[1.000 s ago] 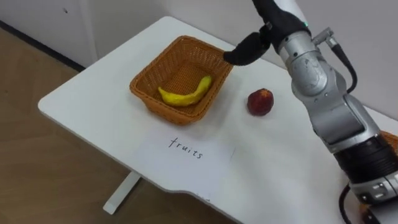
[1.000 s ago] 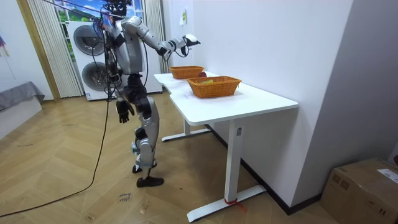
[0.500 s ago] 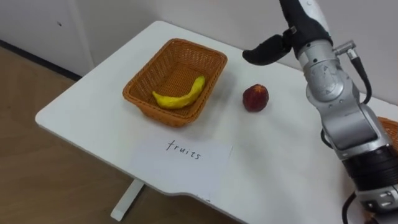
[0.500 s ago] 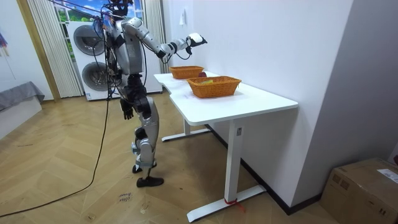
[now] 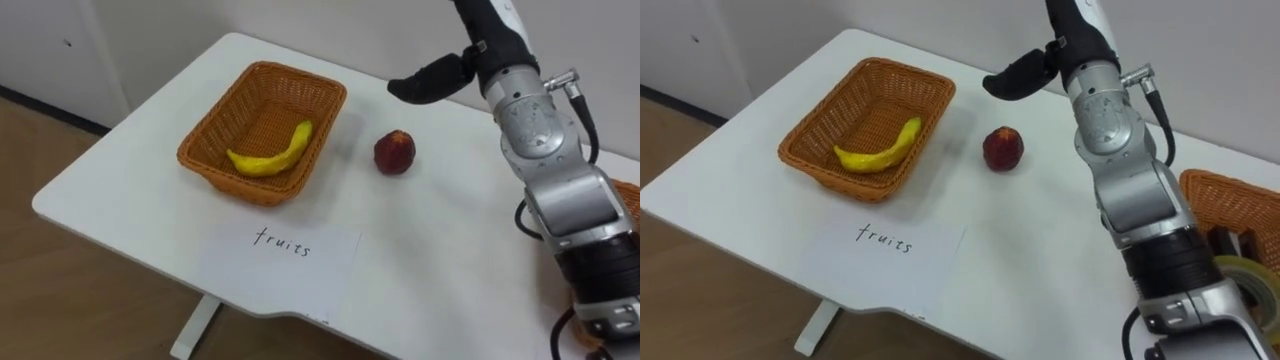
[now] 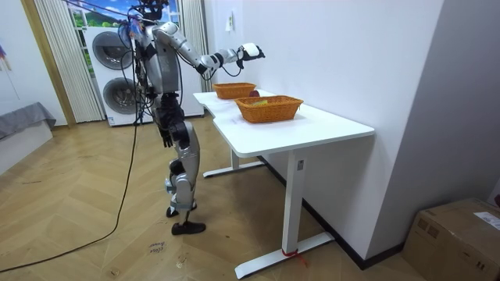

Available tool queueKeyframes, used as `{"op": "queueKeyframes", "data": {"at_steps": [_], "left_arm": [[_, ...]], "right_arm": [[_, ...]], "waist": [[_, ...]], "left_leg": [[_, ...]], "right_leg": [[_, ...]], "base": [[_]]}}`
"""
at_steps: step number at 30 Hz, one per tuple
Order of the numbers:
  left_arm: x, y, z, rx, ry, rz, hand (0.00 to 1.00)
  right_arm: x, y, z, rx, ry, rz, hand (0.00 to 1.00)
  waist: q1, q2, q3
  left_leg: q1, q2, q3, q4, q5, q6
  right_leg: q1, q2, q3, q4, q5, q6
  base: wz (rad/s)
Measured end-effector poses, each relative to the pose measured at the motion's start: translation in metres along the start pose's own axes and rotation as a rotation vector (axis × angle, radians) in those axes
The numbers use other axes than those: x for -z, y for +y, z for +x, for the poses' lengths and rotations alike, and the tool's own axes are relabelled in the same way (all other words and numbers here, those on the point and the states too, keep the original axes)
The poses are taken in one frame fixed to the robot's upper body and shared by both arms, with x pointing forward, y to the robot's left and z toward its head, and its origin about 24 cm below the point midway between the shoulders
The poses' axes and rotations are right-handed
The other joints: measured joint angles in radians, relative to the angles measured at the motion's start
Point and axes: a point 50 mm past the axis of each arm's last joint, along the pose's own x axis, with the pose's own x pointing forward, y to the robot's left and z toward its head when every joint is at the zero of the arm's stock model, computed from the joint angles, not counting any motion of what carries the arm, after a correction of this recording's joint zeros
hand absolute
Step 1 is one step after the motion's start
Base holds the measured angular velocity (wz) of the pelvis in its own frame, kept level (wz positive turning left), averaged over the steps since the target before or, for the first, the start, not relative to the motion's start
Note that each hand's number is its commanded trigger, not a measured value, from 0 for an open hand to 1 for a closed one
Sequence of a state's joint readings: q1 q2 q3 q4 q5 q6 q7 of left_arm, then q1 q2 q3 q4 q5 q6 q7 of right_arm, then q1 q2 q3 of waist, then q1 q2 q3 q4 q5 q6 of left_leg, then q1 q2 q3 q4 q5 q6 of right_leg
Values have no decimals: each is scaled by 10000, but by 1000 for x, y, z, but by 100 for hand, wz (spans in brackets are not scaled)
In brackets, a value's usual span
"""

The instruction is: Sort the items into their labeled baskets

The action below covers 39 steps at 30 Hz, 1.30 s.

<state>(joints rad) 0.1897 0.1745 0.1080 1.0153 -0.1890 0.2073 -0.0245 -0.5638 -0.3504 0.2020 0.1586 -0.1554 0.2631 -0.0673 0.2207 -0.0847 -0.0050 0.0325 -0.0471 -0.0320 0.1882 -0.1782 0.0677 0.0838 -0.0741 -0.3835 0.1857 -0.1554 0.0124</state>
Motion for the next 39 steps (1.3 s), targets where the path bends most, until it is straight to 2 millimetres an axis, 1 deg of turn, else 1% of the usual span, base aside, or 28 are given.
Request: {"op": "queueKeyframes", "data": {"at_steps": [3, 11, 13, 20, 26, 28, 31, 32, 34, 36, 39], "left_arm": [[0, -2, 0, 77, 45, -44, 0], [2, -2, 0, 140, 69, -436, 0], [2, -2, 0, 151, 71, -437, 0], [3, -2, 0, 166, 103, -432, 0], [11, 0, -1, 149, 269, -448, 0], [14, 1, -1, 118, 350, -462, 0], [16, 2, -1, 59, 360, -633, 0], [16, 2, -2, 31, 339, -706, 0], [17, 3, -2, -18, 333, -798, 0], [18, 3, -2, -18, 343, -797, 0], [17, 3, -2, -37, 330, -811, 0]], "right_arm": [[0, 0, 0, -3, 1, 3, 0], [0, 0, 0, -48, 2, 56, 0], [0, 0, 0, -100, 18, 203, 0], [1, -1, 0, -268, 30, 246, 0], [1, -2, 0, -524, 68, 474, 0], [5, -1, -1, -631, 179, 615, 0], [19, 6, -9, -838, 640, 829, 0], [25, 8, -11, -898, 857, 839, 0], [35, 10, -12, -970, 1274, 828, 0], [39, 11, -13, -990, 1418, 834, 0], [42, 12, -13, -1050, 1564, 1096, 0]], "waist": [[-10, 40, 0], [-33, 44, 3], [-31, 71, 22], [-52, 82, 33], [-67, 58, 45], [-73, 55, 48], [-47, 21, 73], [-46, 12, 96], [-51, -27, 98], [-75, -24, 105], [-86, -46, 85]], "left_leg": [[53, 0, 2, -23, 0, 1], [48, -6, -14, -12, -1, 2], [52, -7, -14, -7, -1, 2], [63, -8, -14, -5, -1, 2], [32, -9, -21, -11, -3, 1], [37, -9, -27, -17, -2, 1], [46, -4, -25, -33, -2, 1], [32, -3, -25, -29, -2, 1], [-47, -4, -23, -7, -2, 1], [-79, -3, -15, -9, -1, -1], [-214, 4, -10, -6, 8, -11]], "right_leg": [[25, -1, 1, 2, -8, 11], [25, -9, -7, 9, -10, 15], [36, -11, -5, 14, -10, 15], [51, -8, -11, 12, -10, 14], [36, 1, -13, 2, -10, 14], [41, 4, -10, -5, -10, 14], [44, 11, 2, -8, -10, 14], [33, 14, 19, -15, -10, 14], [-23, 18, 50, -15, -9, 14], [-67, 30, 110, -13, -9, 13], [-204, 36, 106, -4, -8, 11]], "base": [[0], [0], [0], [0], [0], [0], [0], [0], [0], [-2], [0]]}}
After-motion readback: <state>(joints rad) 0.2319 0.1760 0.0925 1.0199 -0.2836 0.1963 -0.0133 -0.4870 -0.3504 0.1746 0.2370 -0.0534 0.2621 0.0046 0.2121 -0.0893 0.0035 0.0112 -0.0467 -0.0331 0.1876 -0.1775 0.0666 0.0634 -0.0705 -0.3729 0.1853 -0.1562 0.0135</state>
